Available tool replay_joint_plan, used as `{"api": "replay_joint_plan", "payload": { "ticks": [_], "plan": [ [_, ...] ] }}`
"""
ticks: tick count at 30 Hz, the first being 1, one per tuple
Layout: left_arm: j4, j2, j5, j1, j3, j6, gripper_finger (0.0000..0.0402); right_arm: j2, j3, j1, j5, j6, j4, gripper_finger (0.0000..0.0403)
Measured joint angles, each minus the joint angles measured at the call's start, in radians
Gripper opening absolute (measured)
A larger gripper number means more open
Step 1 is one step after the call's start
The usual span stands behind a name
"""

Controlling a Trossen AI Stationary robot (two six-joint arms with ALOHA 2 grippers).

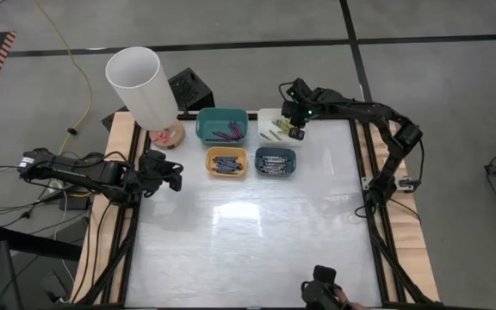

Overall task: Sort crayons
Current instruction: Return to Home Position

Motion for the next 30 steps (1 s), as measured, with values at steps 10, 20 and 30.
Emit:
{"api": "replay_joint_plan", "payload": {
  "ticks": [10, 20, 30],
  "plan": [
    [0.0, 0.0, 0.0, 0.0, 0.0, 0.006, 0.016, 0.0, 0.0, 0.025, 0.002, 0.096, 0.016, 0.0076],
    [-0.002, 0.0, 0.137, 0.0, 0.0, 0.017, 0.016, 0.0, 0.0, 0.07, 0.003, 0.137, 0.016, 0.0076],
    [0.005, -0.001, 0.216, 0.0, 0.0, 0.005, 0.016, -0.003, 0.0, 0.15, -0.11, 0.365, 0.035, 0.0076]
  ]
}}
